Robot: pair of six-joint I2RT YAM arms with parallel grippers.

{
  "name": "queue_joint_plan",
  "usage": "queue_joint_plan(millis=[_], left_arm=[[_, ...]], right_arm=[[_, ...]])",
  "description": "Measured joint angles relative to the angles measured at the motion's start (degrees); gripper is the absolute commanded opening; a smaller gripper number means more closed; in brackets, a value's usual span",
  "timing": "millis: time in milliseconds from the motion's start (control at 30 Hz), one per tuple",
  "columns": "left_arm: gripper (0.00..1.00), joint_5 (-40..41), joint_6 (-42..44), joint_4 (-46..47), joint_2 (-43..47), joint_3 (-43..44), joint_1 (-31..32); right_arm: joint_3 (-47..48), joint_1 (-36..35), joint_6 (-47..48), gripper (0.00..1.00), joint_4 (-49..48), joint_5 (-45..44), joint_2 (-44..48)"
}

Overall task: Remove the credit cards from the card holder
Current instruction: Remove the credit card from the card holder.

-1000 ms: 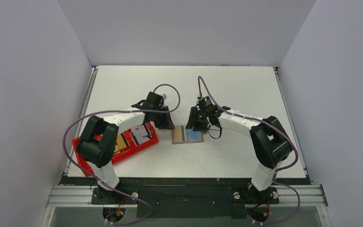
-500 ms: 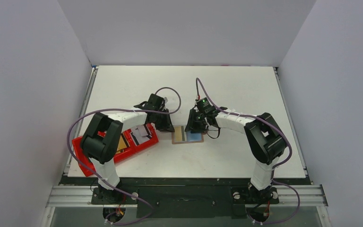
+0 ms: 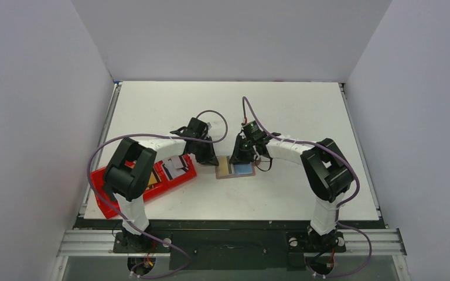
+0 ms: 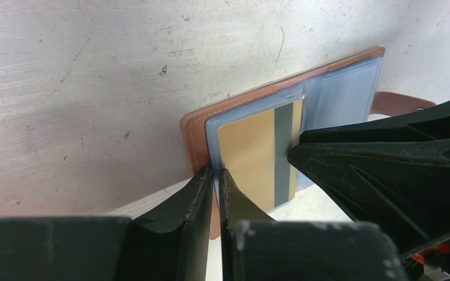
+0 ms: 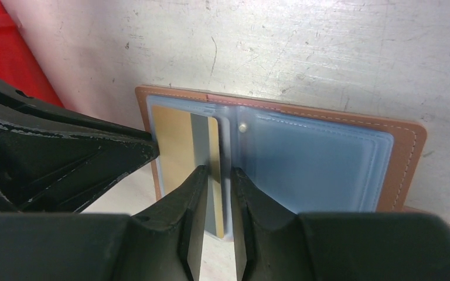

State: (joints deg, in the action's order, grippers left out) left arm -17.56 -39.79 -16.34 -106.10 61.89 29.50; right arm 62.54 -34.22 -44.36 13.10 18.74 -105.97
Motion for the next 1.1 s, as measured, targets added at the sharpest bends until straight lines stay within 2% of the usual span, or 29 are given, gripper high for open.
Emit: queue_joint_plan(millis=[233, 833, 967, 1100], left_arm=[[0.01, 0.7, -0.3, -1.3, -0.7, 1.0, 0.2], [0.01, 5.6, -0.2, -8.3, -2.9, 6.5, 2.6], [0.0, 6.8, -0.3, -9.6, -3.2, 7.4, 3.2], [0.0, 7.8, -0.6, -10.0, -3.3, 7.7, 3.5]], right_arm=[[-1.2, 0.5, -0.8, 0.16, -2.4, 1.7, -0.2], [-6.8, 3.6, -5.4, 0.16, -12.9, 9.5, -0.8], [-7.3, 3.8, -5.7, 0.09, -13.8, 10.1, -0.8], [-8.0, 4.0, -5.8, 0.08, -14.8, 10.2, -0.7]])
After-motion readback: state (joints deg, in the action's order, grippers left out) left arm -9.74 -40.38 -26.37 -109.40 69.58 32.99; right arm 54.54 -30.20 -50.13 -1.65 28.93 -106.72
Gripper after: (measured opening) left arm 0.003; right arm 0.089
